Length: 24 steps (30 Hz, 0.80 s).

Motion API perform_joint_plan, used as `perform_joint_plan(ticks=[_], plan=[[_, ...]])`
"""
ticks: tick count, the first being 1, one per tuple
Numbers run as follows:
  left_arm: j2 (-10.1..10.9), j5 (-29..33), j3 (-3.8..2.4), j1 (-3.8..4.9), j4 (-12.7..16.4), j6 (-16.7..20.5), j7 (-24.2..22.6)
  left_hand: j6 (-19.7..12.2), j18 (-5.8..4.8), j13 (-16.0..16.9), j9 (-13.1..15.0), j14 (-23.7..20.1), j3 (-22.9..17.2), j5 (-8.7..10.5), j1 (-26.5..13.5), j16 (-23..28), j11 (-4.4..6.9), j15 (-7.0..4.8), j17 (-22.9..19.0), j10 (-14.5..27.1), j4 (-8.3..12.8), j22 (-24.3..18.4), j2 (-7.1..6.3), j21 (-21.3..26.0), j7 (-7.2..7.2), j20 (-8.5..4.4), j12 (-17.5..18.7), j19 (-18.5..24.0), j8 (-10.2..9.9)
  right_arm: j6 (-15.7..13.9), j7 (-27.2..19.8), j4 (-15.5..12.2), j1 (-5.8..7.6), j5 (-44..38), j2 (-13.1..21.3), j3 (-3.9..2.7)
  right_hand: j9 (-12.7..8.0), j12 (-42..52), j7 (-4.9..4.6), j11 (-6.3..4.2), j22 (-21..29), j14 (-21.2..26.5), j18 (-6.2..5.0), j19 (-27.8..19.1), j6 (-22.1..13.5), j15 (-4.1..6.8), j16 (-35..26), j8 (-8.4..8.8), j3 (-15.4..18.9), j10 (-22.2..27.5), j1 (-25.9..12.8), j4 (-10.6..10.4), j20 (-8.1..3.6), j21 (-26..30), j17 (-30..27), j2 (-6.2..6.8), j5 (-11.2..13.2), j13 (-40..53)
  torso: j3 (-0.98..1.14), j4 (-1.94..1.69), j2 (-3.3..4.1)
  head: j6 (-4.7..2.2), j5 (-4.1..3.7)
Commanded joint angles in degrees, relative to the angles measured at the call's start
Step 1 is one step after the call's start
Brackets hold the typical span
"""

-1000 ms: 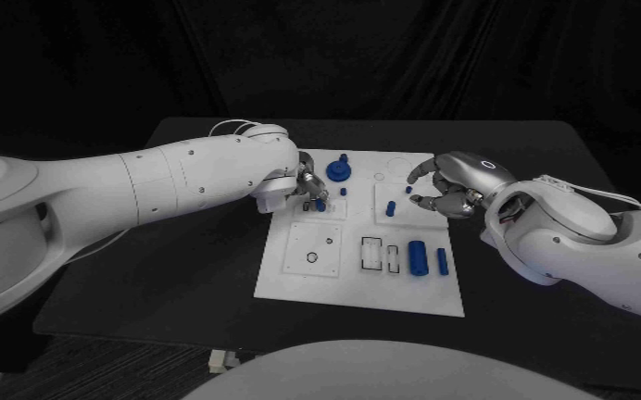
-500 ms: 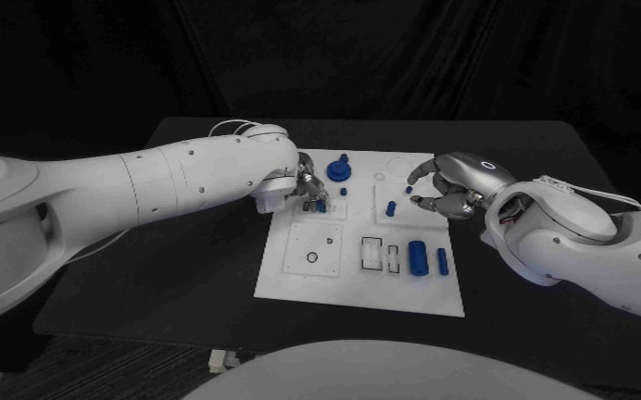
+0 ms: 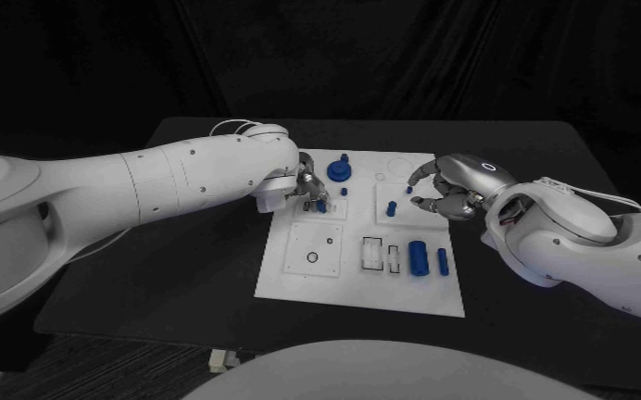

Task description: Assemble the parts on the task board

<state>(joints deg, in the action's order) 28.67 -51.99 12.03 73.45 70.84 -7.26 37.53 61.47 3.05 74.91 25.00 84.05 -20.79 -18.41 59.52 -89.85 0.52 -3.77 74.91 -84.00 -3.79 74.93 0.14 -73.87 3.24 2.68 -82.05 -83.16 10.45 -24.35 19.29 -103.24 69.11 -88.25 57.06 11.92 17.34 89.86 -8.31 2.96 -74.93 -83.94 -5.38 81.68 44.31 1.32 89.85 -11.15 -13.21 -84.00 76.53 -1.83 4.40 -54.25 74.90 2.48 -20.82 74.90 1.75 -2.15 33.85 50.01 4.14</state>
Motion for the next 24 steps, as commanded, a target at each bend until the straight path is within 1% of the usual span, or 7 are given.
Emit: perform_joint_plan(ticks=[1, 5, 6, 8, 11, 14, 24], plan=[[0.0, 0.1, 0.18, -0.38, 0.2, -0.2, -0.9, 0.7, 0.21, 9.7, 0.5, 6.0, 0.4, -0.48, 0.5, -0.1, 0.35, -0.17, 15.1, -1.4, -0.1, 10.8, 0.00, -0.5, 0.02, -0.09, -0.2, -0.4, 0.6, -0.4, 0.3, 0.0, -0.14, -0.1, 0.1, -0.03, -0.1, 0.1, 0.01, 0.42, -6.8, -6.1, -0.71, -0.1, 0.5, -0.47, 0.1, 0.11, -0.3, -6.0, 0.6, 0.0, 0.44, 0.2, 15.1, 0.04, -0.3, 15.1, 0.00, -0.01, 0.00, -0.01, -0.05], [-0.1, 0.1, 0.18, -0.39, 0.2, -0.4, -1.0, 0.8, 0.16, 9.9, 0.8, 6.0, 1.4, -0.18, -0.3, -0.1, 0.50, -0.33, 15.1, -1.6, -1.1, 10.8, -0.27, -0.7, -0.07, -0.27, -0.5, -0.6, 1.1, -0.4, 0.3, 0.0, -0.16, -0.1, 0.1, -0.03, -0.1, 0.1, 0.00, 0.43, -6.8, -6.1, -0.71, -0.1, 0.5, -0.48, 0.1, 0.12, -0.3, -6.0, 0.6, 0.0, 0.45, 0.2, 15.1, 0.02, -0.3, 15.1, 0.00, 0.01, -0.01, -0.01, -0.05], [-0.1, 0.1, 0.18, -0.39, 0.1, -0.5, -1.1, 0.8, 0.14, 9.9, 0.9, 6.0, 1.9, 0.75, -0.8, -0.1, 0.54, -0.37, 15.1, -1.7, -1.7, 10.8, -0.40, -0.7, -0.12, -0.32, -0.6, -0.6, 1.2, -0.4, 0.3, 0.0, -0.16, -0.1, 0.1, -0.03, -0.1, 0.1, 0.00, 0.43, -6.8, -6.1, -0.71, -0.1, 0.5, -0.48, 0.1, 0.12, -0.3, -6.0, 0.6, 0.0, 0.45, 0.2, 15.1, 0.02, -0.3, 15.1, 0.00, 0.01, 0.00, -0.01, -0.05], [-0.1, 0.1, 0.18, -0.39, 0.1, -0.6, -1.1, 0.8, 0.15, 9.9, 1.1, 6.0, 2.6, 1.71, -1.4, -0.1, 0.59, -0.42, 15.1, -1.7, -2.5, 10.8, -0.45, -0.7, -0.11, -0.38, -0.6, -0.7, 1.5, -0.5, 0.3, 0.0, -0.16, -0.1, 0.2, -0.03, -0.1, 0.1, -0.04, 0.46, -6.8, -6.1, -0.70, -0.1, 0.6, -0.51, 0.1, 0.13, -0.3, -6.0, 0.5, -0.1, 0.47, 0.1, 15.1, -0.07, -0.4, 15.1, 0.00, 0.00, 0.00, -0.01, -0.09], [-0.1, 0.1, 0.18, -0.39, 0.0, -0.8, -1.1, 0.7, 0.13, 9.9, 1.2, 6.0, 3.1, 2.31, -1.9, -0.1, 0.60, -0.45, 15.1, -1.7, -3.1, 10.9, -0.43, -0.8, -0.09, -0.41, -0.6, -0.7, 1.6, -0.5, 0.3, 0.0, -0.16, -0.1, 0.2, -0.03, -0.1, 0.1, -0.04, 0.46, -6.8, -6.1, -0.70, -0.1, 0.6, -0.51, 0.1, 0.13, -0.3, -6.0, 0.5, -0.1, 0.47, 0.1, 15.1, -0.07, -0.4, 15.1, 0.01, -0.01, -0.01, -0.01, -0.16], [-0.1, 0.1, 0.18, -0.40, 0.0, -1.1, -1.1, 0.5, 0.13, 9.9, 1.3, 6.0, 4.2, 4.23, -2.9, -0.1, 0.56, -0.42, 15.1, -1.7, -4.4, 10.8, -0.42, -0.7, -0.03, -0.43, -0.5, -0.7, 1.7, -0.5, 0.3, 0.0, -0.17, 0.0, 0.2, -0.03, -0.2, 0.1, -0.06, 0.49, -6.8, -6.1, -0.71, -0.1, 0.6, -0.53, 0.1, 0.15, -0.3, -6.0, 0.4, -0.2, 0.50, 0.2, 15.1, -0.17, -0.4, 15.1, 0.00, -0.01, -0.02, -0.01, -0.12], [0.0, 0.1, 0.18, -0.40, 0.0, -1.3, -1.4, 0.2, 0.14, 10.0, 1.5, 6.0, 6.2, 5.83, -4.4, -0.1, 0.46, -0.34, 15.1, -1.7, -6.8, 10.8, -0.57, -0.5, 0.05, -0.38, -0.5, -0.7, 1.9, -0.5, 0.3, 0.2, -0.28, 0.2, 0.1, -0.03, -0.3, 0.1, -0.11, 0.55, -6.8, -6.1, -0.72, 0.0, 0.7, -0.59, 0.1, 0.22, -0.4, -6.0, 0.2, -0.5, 0.56, 0.2, 15.1, -0.42, -0.7, 15.1, 0.01, -0.01, 0.02, -0.01, -0.01]])
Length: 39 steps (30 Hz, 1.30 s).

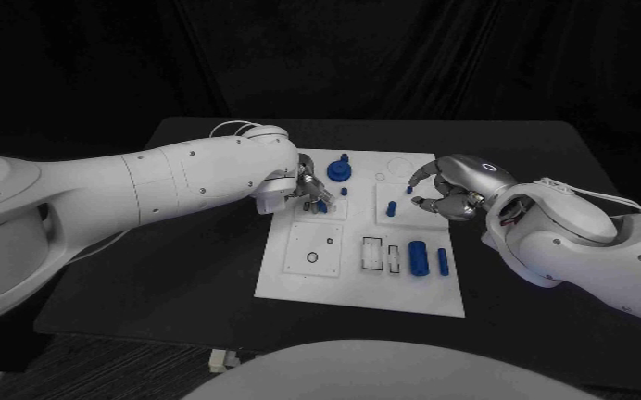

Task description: Assemble the parts on the task board

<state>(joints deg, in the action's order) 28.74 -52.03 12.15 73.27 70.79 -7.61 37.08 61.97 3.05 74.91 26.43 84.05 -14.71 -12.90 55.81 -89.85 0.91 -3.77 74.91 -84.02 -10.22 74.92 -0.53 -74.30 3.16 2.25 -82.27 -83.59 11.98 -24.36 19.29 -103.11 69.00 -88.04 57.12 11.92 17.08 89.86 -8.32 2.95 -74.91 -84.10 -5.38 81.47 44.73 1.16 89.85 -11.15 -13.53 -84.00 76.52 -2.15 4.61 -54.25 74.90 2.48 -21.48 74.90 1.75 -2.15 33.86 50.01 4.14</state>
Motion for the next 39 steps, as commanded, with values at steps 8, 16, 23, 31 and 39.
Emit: perform_joint_plan(ticks=[8, 16, 23, 31, 39], plan=[[0.1, 0.2, 0.06, -0.23, 0.1, -1.1, -1.3, -0.5, 0.13, 10.1, 0.2, 6.0, 1.7, 1.44, -1.5, -0.1, 0.04, -0.32, 15.1, -1.7, -2.0, 10.9, 0.06, -0.1, 0.16, 0.08, -0.3, -0.3, 0.5, -0.5, 0.4, 0.2, -0.41, 0.0, 0.0, -0.03, -0.1, 0.1, -0.14, 0.60, -6.8, -5.9, -0.73, 0.2, 0.5, -0.47, 0.1, 0.23, -0.2, -6.0, 0.0, -0.4, 0.40, 0.2, 15.1, -0.67, -0.3, 15.1, 0.00, -0.04, -0.02, -0.01, -0.08], [0.4, 0.2, 0.06, -0.23, 0.4, -1.6, -1.6, -0.1, 0.12, 10.2, 0.7, 6.0, 2.4, -1.94, 0.6, -0.1, 0.28, -0.51, 15.1, -1.9, -1.3, 10.9, -0.31, -0.2, -0.12, -0.05, -0.5, -0.4, 1.1, -0.5, 0.4, 0.3, -0.63, 0.0, 0.1, -0.03, -0.2, 0.1, -0.14, 0.61, -6.8, -5.9, -0.75, 0.2, 0.6, -0.49, 0.1, 0.24, -0.2, -6.0, 0.0, -0.5, 0.42, 0.3, 15.1, -0.80, -0.5, 15.1, 0.00, 0.00, 0.01, -0.01, -0.05], [0.3, 0.2, 0.06, -0.24, 0.3, -2.0, -1.7, -0.3, 0.12, 10.2, 1.0, 6.0, 2.2, -3.65, 3.0, -0.1, 0.40, -0.61, 15.1, -1.9, 0.1, 10.9, -0.43, -0.2, -0.23, -0.16, -0.5, -0.5, 1.3, -0.5, 0.4, 0.3, -0.71, 0.0, 0.0, -0.03, -0.2, 0.1, -0.15, 0.62, -6.8, -5.9, -0.75, 0.2, 0.6, -0.50, 0.1, 0.25, -0.3, -6.0, 0.0, -0.6, 0.44, 0.3, 15.1, -0.86, -0.6, 15.1, 0.00, 0.00, 0.00, -0.01, -0.11], [0.1, 0.2, 0.06, -0.24, 0.1, -1.9, -1.8, -0.7, 0.14, 10.1, 1.2, 6.0, 1.3, -5.14, 5.2, -0.1, 0.49, -0.70, 15.1, -1.8, 1.8, 10.9, -0.21, 0.0, -0.31, -0.25, -0.3, -0.4, 1.3, -0.5, 0.4, 0.4, -0.75, 0.0, 0.0, -0.03, -0.2, 0.1, -0.15, 0.63, -6.8, -5.9, -0.76, 0.2, 0.6, -0.50, 0.1, 0.25, -0.3, -6.0, 0.0, -0.6, 0.44, 0.4, 15.1, -0.88, -0.6, 15.1, 0.00, 0.00, -0.01, -0.01, -0.06], [0.1, 0.2, 0.06, -0.24, 0.0, -1.4, -2.2, -1.5, 0.19, 9.9, 1.2, 6.0, 0.1, -8.57, 6.8, -0.1, 0.43, -0.66, 15.1, -1.5, 3.1, 10.8, -0.02, 0.3, -0.17, -0.25, 0.1, -0.3, 1.0, -0.6, 0.3, 0.5, -0.78, 0.0, -0.1, -0.03, -0.2, 0.1, -0.15, 0.63, -6.8, -5.9, -0.76, 0.2, 0.6, -0.50, 0.1, 0.25, -0.3, -6.0, 0.0, -0.6, 0.44, 0.4, 15.1, -0.88, -0.6, 15.1, 0.00, 0.01, 0.02, -0.01, 0.00]])
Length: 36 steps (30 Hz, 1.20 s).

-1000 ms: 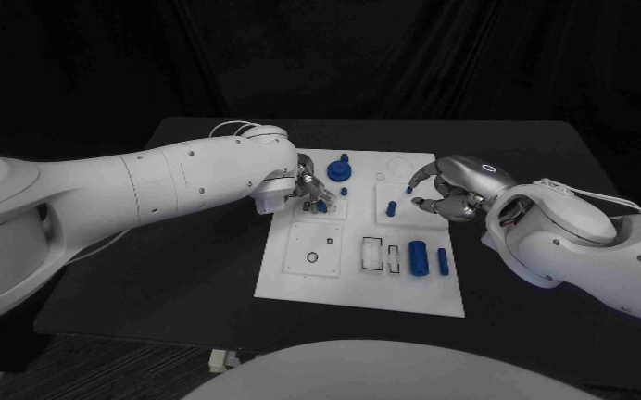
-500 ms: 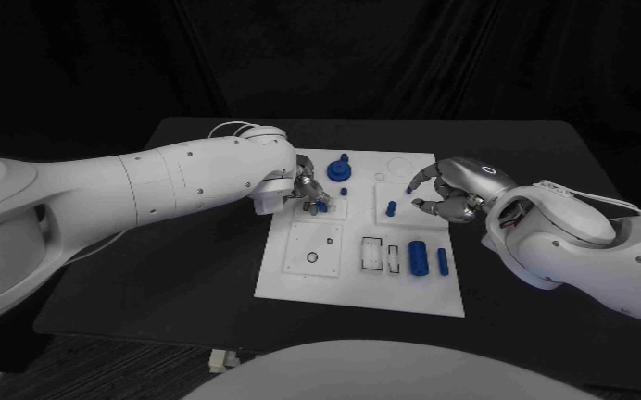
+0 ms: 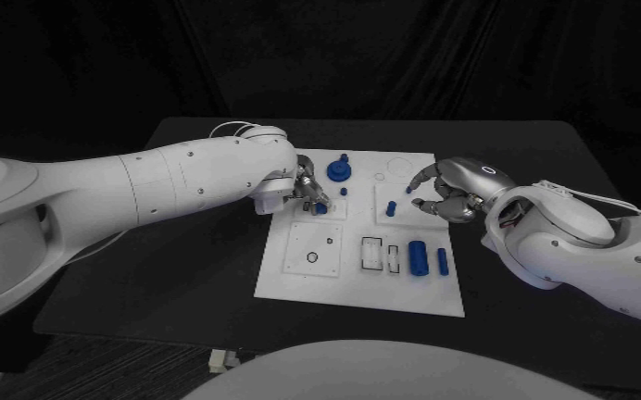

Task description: Assemble the parts on the task board

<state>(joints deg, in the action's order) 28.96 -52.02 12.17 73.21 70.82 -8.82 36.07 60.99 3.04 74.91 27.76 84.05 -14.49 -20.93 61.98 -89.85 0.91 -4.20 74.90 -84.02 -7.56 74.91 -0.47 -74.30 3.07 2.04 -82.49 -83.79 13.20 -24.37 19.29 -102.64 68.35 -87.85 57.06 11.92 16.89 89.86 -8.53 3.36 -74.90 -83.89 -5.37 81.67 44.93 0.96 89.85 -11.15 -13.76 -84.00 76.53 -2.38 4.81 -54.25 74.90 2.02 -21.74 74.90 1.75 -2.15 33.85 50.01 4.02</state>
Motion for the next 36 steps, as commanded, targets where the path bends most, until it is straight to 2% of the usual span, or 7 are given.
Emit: perform_joint_plan(ticks=[1, 10, 18, 22, 36], plan=[[-0.2, 0.1, 0.03, -0.19, 0.0, -0.1, -1.2, -0.6, 0.21, 9.9, -0.1, 5.9, -0.2, -0.66, 0.7, -0.1, 0.43, -0.23, 15.1, -1.5, 0.5, 10.8, -0.08, 0.4, -0.08, -0.04, 0.4, -0.1, -0.2, -0.6, 0.3, 0.0, -0.14, -0.2, 0.0, -0.03, -0.1, 0.1, 0.05, 0.23, -6.8, -6.1, -0.76, 0.0, 0.4, -0.30, 0.1, 0.25, -0.1, -6.0, 0.0, -0.4, 0.24, 0.4, 15.1, -0.41, -0.4, 15.1, 0.00, 0.00, 0.01, -0.01, 0.14], [-0.2, 0.1, 0.03, -0.20, 0.1, 0.0, -1.7, -0.6, 0.17, 9.9, 0.0, 5.9, -1.0, -1.22, 1.8, -0.1, 0.44, -0.23, 15.1, -1.5, 1.6, 10.8, -0.23, 0.2, -0.12, -0.03, 0.3, -0.1, -0.1, -0.5, 0.3, 0.2, -0.17, -0.2, -0.1, -0.03, -0.1, 0.1, 0.05, 0.23, -6.8, -6.1, -0.78, -0.1, 0.4, -0.30, 0.1, 0.27, -0.1, -6.0, 0.0, -0.4, 0.25, 0.5, 15.1, -0.42, -0.4, 15.1, 0.00, 0.01, -0.01, -0.01, 0.04], [-0.1, 0.1, 0.03, -0.20, 0.1, 0.1, -2.1, -0.4, 0.19, 9.9, 0.3, 5.9, -1.9, -1.24, 3.5, -0.1, 0.60, -0.33, 15.1, -1.5, 3.3, 10.8, -0.52, 0.2, -0.29, -0.09, 0.4, -0.2, 0.3, -0.4, 0.3, 0.4, -0.19, -0.2, -0.2, -0.03, -0.1, 0.1, 0.05, 0.23, -6.8, -6.1, -0.81, -0.1, 0.4, -0.31, 0.1, 0.29, -0.1, -6.0, 0.0, -0.3, 0.25, 0.6, 15.1, -0.40, -0.5, 15.1, 0.00, 0.00, 0.02, -0.01, 0.06], [-0.1, 0.1, 0.03, -0.21, 0.1, 0.2, -2.2, 0.2, 0.16, 10.2, 0.9, 5.9, -2.7, -1.18, 5.0, -0.1, 0.87, -0.55, 15.1, -1.9, 4.8, 10.9, -0.62, 0.1, -0.63, -0.26, 0.0, -0.3, 1.0, -0.4, 0.3, 0.5, -0.20, -0.2, -0.2, -0.03, -0.1, 0.1, 0.05, 0.23, -6.7, -6.1, -0.82, -0.1, 0.4, -0.31, 0.1, 0.31, -0.1, -6.0, 0.1, -0.3, 0.26, 0.7, 15.1, -0.38, -0.5, 15.1, 0.00, 0.00, 0.00, -0.01, 0.07], [0.1, 0.1, 0.02, -0.22, 0.3, 1.4, -1.2, 0.8, 0.16, 10.1, 1.5, 5.9, -3.1, -1.06, 5.2, -0.1, 1.11, -0.76, 15.1, -1.9, 5.1, 10.9, -0.55, 0.0, -0.86, -0.44, 0.1, -0.3, 1.9, -0.4, 0.2, 0.5, -0.21, -0.2, 0.0, -0.03, -0.1, 0.1, 0.05, 0.23, -6.7, -6.1, -0.84, -0.1, 0.4, -0.31, 0.1, 0.33, -0.1, -6.0, 0.2, -0.2, 0.27, 0.8, 15.1, -0.35, -0.5, 15.1, -0.01, 0.01, 0.01, -0.01, 0.05]])
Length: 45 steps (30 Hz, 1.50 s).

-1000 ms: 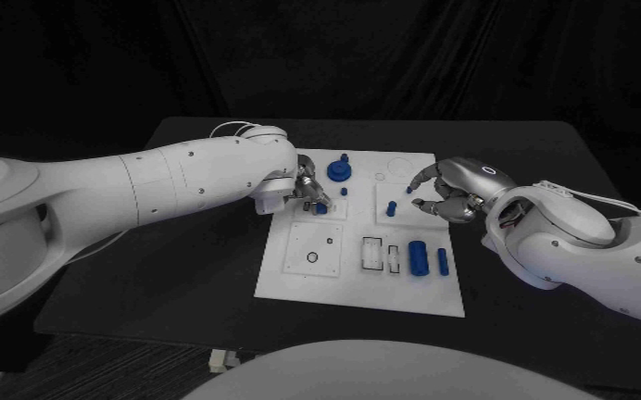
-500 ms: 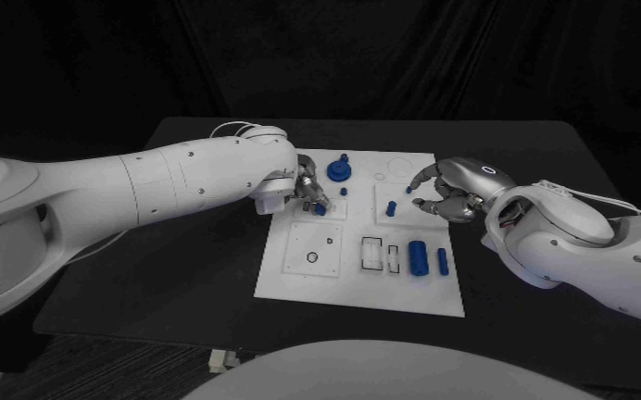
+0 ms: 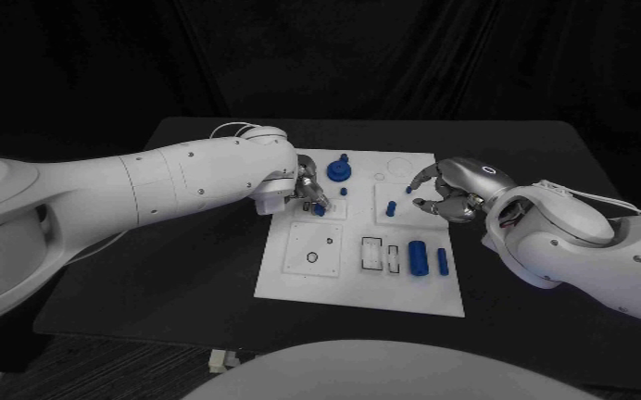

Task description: Assemble the parts on the task board

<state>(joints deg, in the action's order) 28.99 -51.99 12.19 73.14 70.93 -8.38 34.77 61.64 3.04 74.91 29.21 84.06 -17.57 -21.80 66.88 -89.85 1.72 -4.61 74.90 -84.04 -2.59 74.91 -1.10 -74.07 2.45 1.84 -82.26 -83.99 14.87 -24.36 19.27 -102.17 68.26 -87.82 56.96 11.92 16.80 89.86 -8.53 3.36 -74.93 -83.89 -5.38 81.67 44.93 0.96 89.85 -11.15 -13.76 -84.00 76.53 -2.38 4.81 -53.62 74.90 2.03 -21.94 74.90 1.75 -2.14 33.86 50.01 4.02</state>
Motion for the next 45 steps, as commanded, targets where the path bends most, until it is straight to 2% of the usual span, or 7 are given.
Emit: perform_joint_plan(ticks=[1, 13, 27, 45], plan=[[0.1, 0.1, 0.00, -0.15, 0.3, 1.1, 0.2, 0.1, 0.16, 10.0, 0.1, 5.9, -0.1, -0.21, 0.2, -0.1, 0.30, -0.36, 15.1, -1.8, 0.1, 10.9, 0.10, -0.1, -0.23, -0.25, 0.0, -0.1, 0.2, -0.4, 0.3, 0.0, -0.13, -0.2, 0.1, -0.03, -0.1, 0.1, 0.05, 0.23, -6.7, -6.1, -0.84, -0.1, 0.4, -0.31, 0.1, 0.33, -0.2, -6.0, 0.2, -0.2, 0.27, 0.2, 15.1, -0.36, -0.3, 15.1, 0.00, -0.01, 0.00, -0.01, 0.02], [0.4, 0.1, -0.03, 0.20, 0.5, 2.4, 1.0, -0.2, 0.14, 9.9, 0.3, 5.9, -0.1, -0.41, -0.5, -0.1, 0.27, -0.39, 15.1, -1.8, -0.4, 10.9, 0.16, -0.2, -0.16, -0.32, 0.1, -0.2, 0.3, -0.4, 0.2, 0.2, -0.15, -0.2, 0.0, -0.03, -0.1, 0.1, 0.04, 0.24, -6.7, -6.1, -0.84, -0.1, 0.4, -0.32, 0.1, 0.36, -0.2, -6.0, 0.3, -0.2, 0.28, 0.2, 15.1, -0.30, -0.4, 15.1, 0.00, -0.02, 0.00, -0.01, 0.01], [-0.9, 0.1, -0.04, 0.42, -0.9, 2.3, 1.1, -0.7, 0.15, 9.8, 0.5, 5.9, 0.0, -0.23, -1.8, -0.1, 0.17, -0.35, 15.1, -1.8, -1.5, 10.8, 0.31, 0.0, -0.02, -0.33, 0.3, -0.2, 0.2, -0.5, 0.1, 0.2, -0.21, -0.2, 0.0, -0.03, -0.1, 0.1, 0.04, 0.24, -6.7, -6.1, -0.84, -0.1, 0.4, -0.32, 0.1, 0.36, -0.2, -6.0, 0.3, -0.2, 0.28, 0.2, 15.1, -0.30, -0.4, 15.1, 0.00, 0.00, 0.01, -0.01, -0.24], [-2.0, 0.1, -0.04, 0.40, -2.2, 1.2, 1.1, -0.9, 0.14, 9.8, 0.5, 5.9, 0.0, 0.11, -2.2, -0.1, 0.10, -0.31, 15.1, -1.8, -1.9, 10.9, 0.41, -0.1, 0.05, -0.31, 0.3, -0.2, 0.1, -0.4, 0.0, 0.4, -0.55, -0.2, 0.1, -0.03, -0.1, 0.1, 0.04, 0.24, -6.7, -6.1, -0.84, -0.1, 0.4, -0.32, 0.1, 0.36, -0.2, -6.0, 0.3, -0.2, 0.28, 0.2, 15.1, -0.30, -0.4, 15.1, 0.00, -0.01, 0.01, -0.01, -0.41]])
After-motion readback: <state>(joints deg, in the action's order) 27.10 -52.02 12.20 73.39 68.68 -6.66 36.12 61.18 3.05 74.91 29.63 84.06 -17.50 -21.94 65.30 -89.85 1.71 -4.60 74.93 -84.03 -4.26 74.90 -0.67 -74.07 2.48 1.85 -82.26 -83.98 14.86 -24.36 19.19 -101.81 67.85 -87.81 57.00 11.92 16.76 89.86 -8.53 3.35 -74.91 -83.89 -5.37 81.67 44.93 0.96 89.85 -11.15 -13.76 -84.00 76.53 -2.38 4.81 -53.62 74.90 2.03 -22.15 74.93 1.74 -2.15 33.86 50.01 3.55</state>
